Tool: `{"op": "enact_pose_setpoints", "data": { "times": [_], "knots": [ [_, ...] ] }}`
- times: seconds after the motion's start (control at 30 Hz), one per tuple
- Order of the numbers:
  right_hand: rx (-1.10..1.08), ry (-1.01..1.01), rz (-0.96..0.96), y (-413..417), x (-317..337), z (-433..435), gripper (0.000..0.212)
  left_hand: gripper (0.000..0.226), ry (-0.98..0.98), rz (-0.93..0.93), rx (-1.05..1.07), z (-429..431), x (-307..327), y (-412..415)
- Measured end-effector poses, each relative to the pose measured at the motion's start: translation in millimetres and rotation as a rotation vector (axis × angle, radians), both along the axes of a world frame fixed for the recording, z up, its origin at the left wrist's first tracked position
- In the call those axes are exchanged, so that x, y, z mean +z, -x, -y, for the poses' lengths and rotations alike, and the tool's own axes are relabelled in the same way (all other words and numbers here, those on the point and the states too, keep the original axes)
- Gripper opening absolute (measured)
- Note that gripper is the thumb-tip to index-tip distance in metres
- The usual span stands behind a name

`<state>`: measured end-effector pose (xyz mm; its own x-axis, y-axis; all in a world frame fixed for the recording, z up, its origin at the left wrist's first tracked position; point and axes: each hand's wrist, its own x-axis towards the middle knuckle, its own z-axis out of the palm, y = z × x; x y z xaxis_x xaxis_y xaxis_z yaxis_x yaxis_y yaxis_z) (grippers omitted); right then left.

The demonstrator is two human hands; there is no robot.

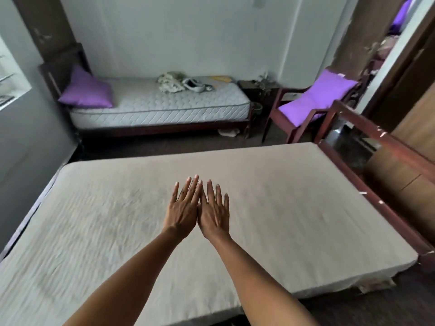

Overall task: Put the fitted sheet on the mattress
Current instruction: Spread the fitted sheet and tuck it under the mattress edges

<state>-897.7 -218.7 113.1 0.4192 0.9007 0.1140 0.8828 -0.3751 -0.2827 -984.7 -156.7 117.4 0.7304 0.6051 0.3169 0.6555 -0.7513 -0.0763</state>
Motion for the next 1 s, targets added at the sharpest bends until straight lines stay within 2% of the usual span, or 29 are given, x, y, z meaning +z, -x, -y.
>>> {"op": "enact_pose_setpoints", "data": {
  "times": [0.27, 0.67, 0.8, 0.93, 1.0],
  "knots": [
    [-0.147, -0.039, 0.064, -132.6, 27.6, -0.2, 0.056, 0.057, -0.031, 0.02, -0.136, -15.5, 21.1, -144.9],
    [-0.368, 0.066, 0.078, -309.1, 11.1, 4.0, 0.063, 0.058, 0.029, 0.057, -0.313, -25.1, -7.9, -341.4],
    [-0.45, -0.016, 0.168, -355.9, 0.6, 17.9, 0.063, 0.056, -0.023, 0.056, -0.369, -13.6, -8.2, -392.7],
    [-0.422, -0.05, 0.19, -426.9, 13.5, 20.4, 0.071, 0.058, -0.019, 0.1, -0.336, -3.5, 5.2, -458.6],
    [-0.369, -0.104, 0.217, -466.8, 22.6, 23.6, 0.066, 0.058, -0.038, 0.15, -0.298, 0.9, 16.0, -495.1]
  ]
}}
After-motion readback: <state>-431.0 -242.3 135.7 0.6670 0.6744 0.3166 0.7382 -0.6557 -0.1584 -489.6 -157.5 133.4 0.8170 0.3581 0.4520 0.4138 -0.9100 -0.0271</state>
